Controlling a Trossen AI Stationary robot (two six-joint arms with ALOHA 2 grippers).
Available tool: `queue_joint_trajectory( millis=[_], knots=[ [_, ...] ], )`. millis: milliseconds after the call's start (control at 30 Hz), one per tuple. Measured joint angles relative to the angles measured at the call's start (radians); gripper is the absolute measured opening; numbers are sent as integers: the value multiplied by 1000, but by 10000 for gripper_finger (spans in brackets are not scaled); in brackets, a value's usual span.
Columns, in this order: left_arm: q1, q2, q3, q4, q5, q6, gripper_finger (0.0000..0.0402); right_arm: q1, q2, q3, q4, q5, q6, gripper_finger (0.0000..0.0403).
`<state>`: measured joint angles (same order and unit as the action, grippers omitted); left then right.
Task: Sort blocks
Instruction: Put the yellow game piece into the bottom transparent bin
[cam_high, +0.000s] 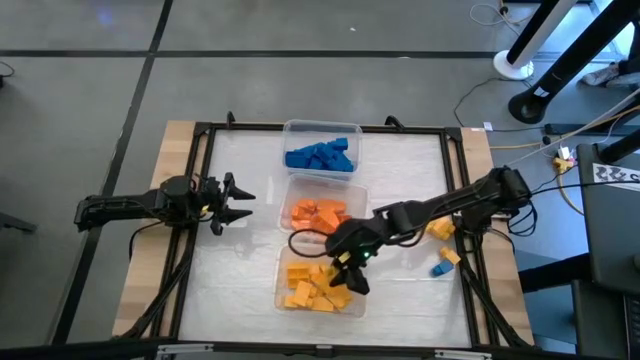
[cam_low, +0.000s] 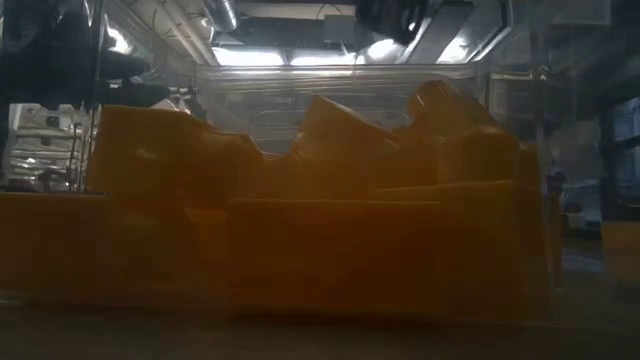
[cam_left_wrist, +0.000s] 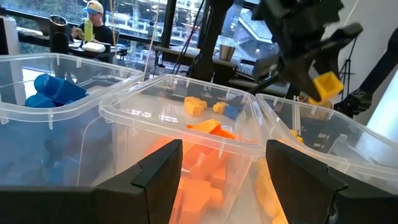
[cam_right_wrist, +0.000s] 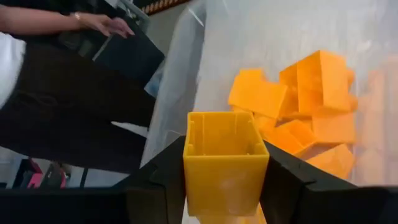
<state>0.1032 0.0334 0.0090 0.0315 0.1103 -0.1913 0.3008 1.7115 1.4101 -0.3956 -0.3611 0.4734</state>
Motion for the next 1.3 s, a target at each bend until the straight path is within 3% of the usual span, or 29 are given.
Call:
queue_joint_trajectory(
  millis=[367, 700, 1100, 1300],
  knots=[
    [0, 0, 0, 1, 0, -11, 221, 0, 67, 0, -3, 43, 3, 159],
    [0, 0, 0, 1, 0, -15, 221, 0, 68, 0, -4, 252, 19, 159],
    [0, 0, 0, 2, 1, -12, 221, 0, 68, 0, -2, 282, 19, 159],
    [0, 0, 0, 2, 1, -10, 221, 0, 68, 0, 13, 245, 15, 159]
  ],
)
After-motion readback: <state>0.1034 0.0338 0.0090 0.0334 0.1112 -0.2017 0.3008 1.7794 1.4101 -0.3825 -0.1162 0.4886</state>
